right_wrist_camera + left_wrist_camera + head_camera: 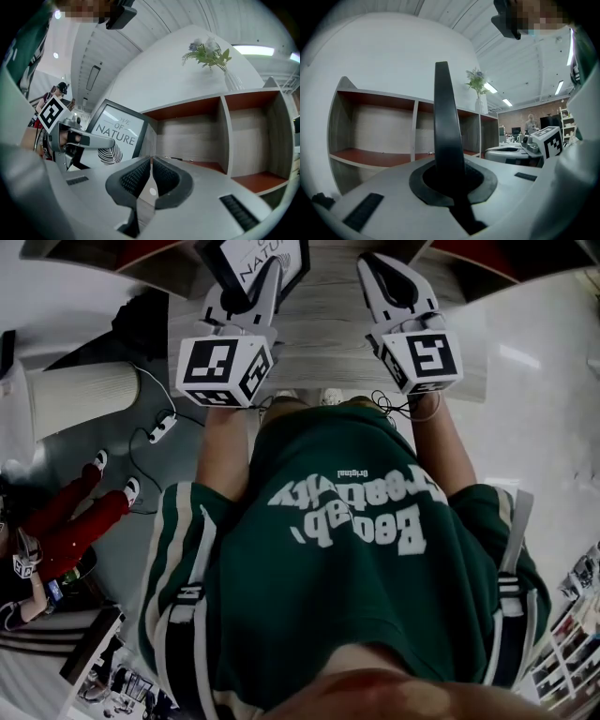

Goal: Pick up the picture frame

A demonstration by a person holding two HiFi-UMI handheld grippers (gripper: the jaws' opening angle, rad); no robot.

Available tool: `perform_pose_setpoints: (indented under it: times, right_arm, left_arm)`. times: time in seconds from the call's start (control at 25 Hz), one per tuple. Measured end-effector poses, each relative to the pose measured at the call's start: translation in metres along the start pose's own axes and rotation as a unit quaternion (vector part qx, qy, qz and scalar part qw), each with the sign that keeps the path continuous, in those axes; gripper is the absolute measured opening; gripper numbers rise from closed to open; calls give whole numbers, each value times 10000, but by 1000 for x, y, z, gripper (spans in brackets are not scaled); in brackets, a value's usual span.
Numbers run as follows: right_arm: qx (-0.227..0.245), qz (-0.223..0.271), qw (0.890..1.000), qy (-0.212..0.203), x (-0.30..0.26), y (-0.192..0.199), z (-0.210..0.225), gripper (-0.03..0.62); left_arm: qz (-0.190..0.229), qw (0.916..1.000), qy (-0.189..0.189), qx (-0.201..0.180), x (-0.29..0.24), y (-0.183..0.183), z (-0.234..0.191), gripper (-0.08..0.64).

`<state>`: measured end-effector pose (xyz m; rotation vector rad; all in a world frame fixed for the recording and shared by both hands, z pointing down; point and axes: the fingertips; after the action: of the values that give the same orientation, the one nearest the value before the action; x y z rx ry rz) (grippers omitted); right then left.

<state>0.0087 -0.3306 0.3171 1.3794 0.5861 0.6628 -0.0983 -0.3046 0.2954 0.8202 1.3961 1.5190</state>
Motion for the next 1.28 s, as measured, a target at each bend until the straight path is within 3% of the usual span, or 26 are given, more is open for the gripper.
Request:
perform_pose_setpoints:
  times: [0.52,0.8,1.08,1.28]
  right_arm:
    - [184,83,9998,2,-3,-9,-1,41]
    - [615,-44,9980,112,-7,-11,-3,40]
    - [662,-164,9975,169,-7,-8,-2,40]
    - [718,22,9974,104,-7,-10,-3,40]
  left_arm:
    - [22,9999,-129,-18,-1,-2,-9,32]
    - [-2,10000,-68,-34,-4,-2,-12,32]
    - [124,9999,-30,-108,-5,-6,-10,32]
    - [122,9998,-15,-133,-5,-6,-9,32]
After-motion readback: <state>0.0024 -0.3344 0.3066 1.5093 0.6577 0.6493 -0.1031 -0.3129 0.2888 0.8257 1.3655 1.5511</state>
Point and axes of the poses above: the fingertips, and each gripper's own axes: x backward along the fingers, z to its right, y out of its underside, and after that the axes turned 9 degrees about -x, right-handed
